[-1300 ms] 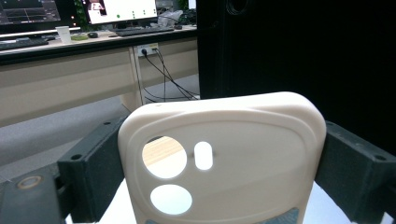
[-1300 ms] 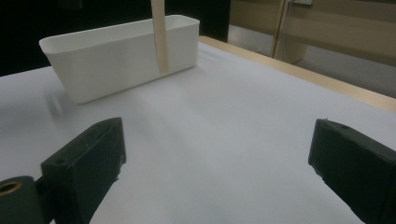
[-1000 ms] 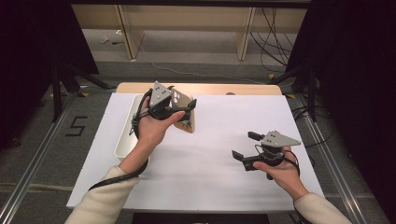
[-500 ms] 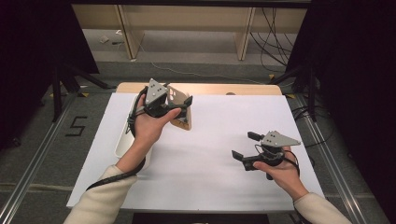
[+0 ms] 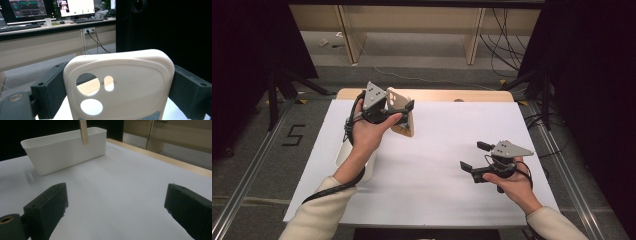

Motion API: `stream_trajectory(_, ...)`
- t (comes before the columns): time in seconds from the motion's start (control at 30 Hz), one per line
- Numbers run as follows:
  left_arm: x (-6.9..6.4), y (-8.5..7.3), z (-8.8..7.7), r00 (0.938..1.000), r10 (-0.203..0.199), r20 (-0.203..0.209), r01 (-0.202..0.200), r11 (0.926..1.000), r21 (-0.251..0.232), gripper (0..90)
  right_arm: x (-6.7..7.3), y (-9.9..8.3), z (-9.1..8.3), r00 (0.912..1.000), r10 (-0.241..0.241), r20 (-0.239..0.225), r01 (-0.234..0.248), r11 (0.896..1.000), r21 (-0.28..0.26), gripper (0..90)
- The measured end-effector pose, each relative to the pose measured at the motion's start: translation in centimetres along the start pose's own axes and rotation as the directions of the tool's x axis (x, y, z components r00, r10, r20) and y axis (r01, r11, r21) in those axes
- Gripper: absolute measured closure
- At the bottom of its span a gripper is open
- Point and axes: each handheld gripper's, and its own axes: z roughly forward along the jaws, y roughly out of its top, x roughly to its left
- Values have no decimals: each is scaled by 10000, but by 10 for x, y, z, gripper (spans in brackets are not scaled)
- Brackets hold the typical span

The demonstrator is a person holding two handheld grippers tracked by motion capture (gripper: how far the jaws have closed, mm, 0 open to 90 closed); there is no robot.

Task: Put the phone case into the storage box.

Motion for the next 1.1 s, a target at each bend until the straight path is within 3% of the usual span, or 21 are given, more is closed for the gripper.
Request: stream_trajectory(1.1, 15, 9, -10, 9988, -134, -469, 124, 9997, -220, 104, 0, -1, 1, 10000, 48, -31, -48, 10000, 68, 70)
